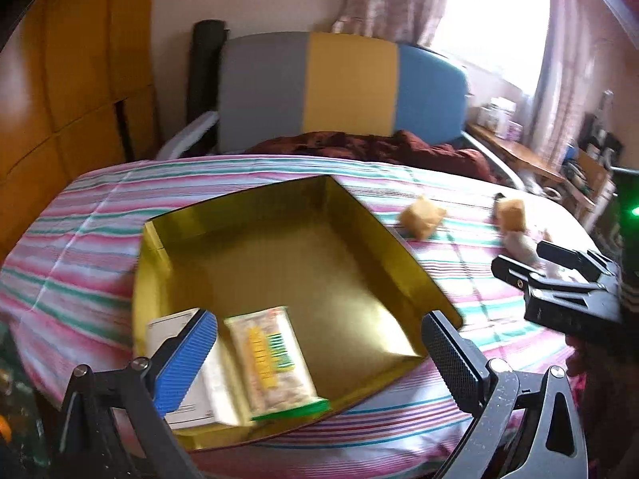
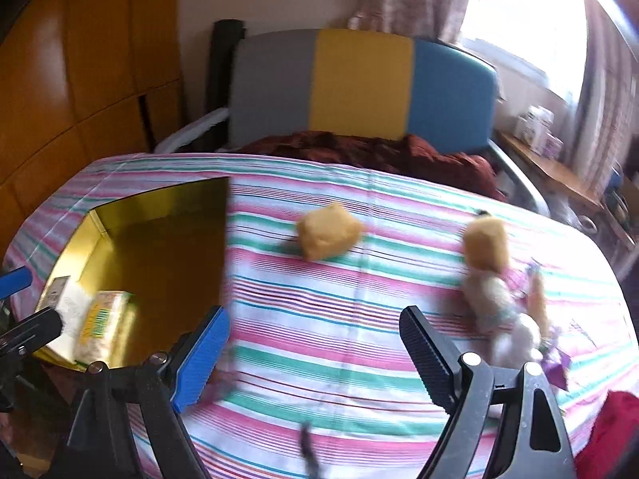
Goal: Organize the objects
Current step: 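Move both tools back toward the pile of items, then grasp the green-and-white box with the right tool while the left tool grasps the plastic-wrapped bundle, then drop the wrapped bundle into the tray with the left tool while the right tool places the green box, then grasp the yellow sponge with the left tool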
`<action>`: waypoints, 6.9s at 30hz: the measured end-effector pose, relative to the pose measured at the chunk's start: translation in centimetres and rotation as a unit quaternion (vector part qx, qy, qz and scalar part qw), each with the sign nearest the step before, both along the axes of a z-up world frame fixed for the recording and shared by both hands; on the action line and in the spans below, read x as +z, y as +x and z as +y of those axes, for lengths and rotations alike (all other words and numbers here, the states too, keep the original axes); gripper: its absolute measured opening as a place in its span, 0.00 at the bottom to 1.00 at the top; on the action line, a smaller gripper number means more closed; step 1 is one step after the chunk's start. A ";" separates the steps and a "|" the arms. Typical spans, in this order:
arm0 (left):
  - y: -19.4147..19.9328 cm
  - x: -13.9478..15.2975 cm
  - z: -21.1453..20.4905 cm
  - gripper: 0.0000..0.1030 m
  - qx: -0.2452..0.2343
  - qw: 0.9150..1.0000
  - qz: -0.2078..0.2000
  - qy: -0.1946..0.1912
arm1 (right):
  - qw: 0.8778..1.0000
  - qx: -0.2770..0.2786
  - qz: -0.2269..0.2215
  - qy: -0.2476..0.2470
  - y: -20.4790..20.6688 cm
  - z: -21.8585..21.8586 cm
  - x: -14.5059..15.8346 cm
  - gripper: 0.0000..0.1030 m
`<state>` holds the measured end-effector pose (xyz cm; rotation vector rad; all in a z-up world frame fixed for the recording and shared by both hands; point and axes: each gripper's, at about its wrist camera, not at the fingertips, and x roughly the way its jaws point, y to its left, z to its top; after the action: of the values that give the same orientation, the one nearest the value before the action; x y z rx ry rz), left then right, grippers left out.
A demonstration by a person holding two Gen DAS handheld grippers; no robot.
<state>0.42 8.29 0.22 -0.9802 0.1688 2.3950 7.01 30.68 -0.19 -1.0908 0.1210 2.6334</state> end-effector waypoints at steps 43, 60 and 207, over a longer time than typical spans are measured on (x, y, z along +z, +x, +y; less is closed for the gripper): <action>4.6 -3.4 17.7 1.00 -0.254 0.962 -0.093 -0.039 | 0.914 0.173 -0.367 0.023 7.9 16.8 -6.7 0.76; 4.6 -3.3 31.0 0.73 -0.327 0.934 -0.141 -0.005 | 0.968 0.080 -0.235 -0.033 11.9 20.4 -3.1 0.76; -1.4 0.7 3.1 1.00 -0.006 1.000 0.019 -0.016 | 0.997 -0.080 -0.011 -0.003 -0.2 14.0 0.6 0.99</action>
<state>-0.95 11.36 0.95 -0.9464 0.2278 2.4076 6.85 44.63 0.38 -1.0654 0.2021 2.4790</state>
